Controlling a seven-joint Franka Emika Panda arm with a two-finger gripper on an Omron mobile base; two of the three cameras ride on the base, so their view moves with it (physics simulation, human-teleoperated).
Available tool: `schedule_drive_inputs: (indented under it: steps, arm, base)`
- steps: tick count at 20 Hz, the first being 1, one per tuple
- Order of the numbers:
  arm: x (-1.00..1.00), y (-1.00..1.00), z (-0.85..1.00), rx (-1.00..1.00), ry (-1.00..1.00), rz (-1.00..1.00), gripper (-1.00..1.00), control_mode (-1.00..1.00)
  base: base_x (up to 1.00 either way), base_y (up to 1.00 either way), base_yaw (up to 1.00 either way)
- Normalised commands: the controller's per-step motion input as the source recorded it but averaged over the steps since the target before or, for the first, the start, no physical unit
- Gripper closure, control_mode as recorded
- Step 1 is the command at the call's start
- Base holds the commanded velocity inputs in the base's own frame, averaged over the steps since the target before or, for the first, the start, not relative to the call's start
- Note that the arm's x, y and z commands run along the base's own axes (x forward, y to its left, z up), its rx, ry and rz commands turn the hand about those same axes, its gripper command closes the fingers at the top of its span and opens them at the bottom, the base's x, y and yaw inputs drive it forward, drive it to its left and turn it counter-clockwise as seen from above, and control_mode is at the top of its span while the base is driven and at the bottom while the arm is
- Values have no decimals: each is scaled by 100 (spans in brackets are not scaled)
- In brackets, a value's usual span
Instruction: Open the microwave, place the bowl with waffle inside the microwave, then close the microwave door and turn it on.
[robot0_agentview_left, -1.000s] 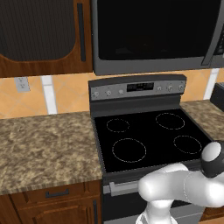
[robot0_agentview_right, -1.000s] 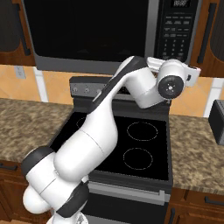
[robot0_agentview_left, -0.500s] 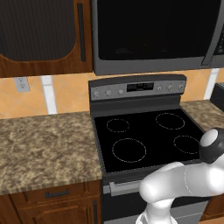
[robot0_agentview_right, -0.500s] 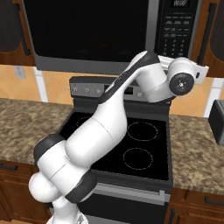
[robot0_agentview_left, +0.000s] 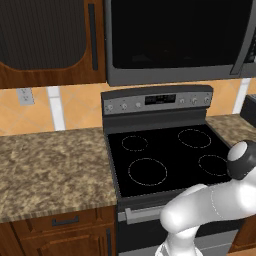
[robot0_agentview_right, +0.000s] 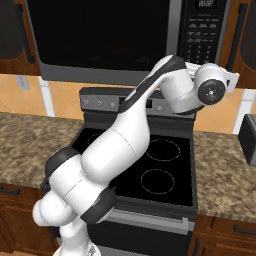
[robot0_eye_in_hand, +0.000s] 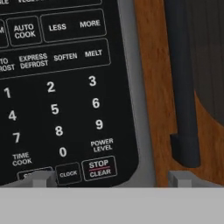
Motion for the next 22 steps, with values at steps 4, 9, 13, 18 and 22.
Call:
schedule_drive_inputs:
  steps: [4, 9, 13, 18, 22]
  arm:
    - [14, 1, -18, 0, 2, 0, -100, -100]
    - [0, 6, -10, 0, 5, 1, -100, -100]
    - [0, 12, 0, 0, 2, 0, -100, -100]
    - [3, 9, 0, 0, 0, 1, -100, -100]
    - [17, 0, 0, 0, 0, 0, -100, -100]
  base:
    - [0, 0, 0]
    - [0, 0, 0]
    - [0, 0, 0]
    - [0, 0, 0]
    - [0, 0, 0]
